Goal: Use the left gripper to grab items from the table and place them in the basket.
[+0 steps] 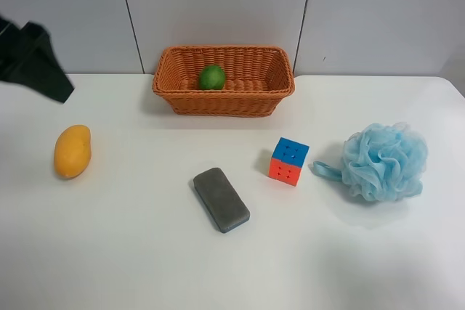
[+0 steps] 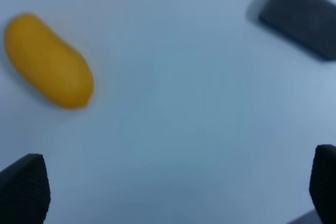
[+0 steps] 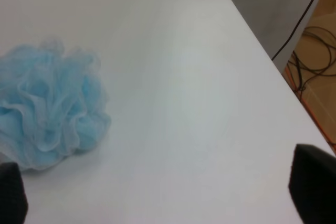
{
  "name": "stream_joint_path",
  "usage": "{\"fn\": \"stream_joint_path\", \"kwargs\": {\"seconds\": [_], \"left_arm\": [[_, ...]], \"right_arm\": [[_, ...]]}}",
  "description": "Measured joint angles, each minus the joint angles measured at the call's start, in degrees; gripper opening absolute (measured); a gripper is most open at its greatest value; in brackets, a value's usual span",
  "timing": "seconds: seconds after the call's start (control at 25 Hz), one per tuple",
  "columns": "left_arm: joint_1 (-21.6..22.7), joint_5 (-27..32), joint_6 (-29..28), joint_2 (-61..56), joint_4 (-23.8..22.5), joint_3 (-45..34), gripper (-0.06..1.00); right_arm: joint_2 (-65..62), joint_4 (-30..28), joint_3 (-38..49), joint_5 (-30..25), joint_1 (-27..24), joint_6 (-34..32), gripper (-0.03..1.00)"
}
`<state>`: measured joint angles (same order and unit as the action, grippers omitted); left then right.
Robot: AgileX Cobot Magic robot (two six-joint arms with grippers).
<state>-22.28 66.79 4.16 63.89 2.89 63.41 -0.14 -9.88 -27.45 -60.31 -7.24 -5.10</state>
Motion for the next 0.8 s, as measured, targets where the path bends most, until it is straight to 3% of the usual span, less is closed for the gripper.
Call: {"fn": "stream_joint_path", "kwargs": {"seconds": [0.44,0.64,0.8], "left_arm": [[0.21,-1.99,0.0,-31.82,0.56,-21.95,0.99],[4.25,-7.04,0.23,-41.61,1.82,-29.25,0.99],[9.19,-6.8,1.79,-46.71,3.16,-33.0,0.99]], "right_arm": [[0.0,0.0,0.0,0.0,0.0,0.0,0.99],[0.0,0.0,0.0,0.0,0.0,0.0,0.99],[0.0,0.0,0.0,0.0,0.0,0.0,0.99]]}}
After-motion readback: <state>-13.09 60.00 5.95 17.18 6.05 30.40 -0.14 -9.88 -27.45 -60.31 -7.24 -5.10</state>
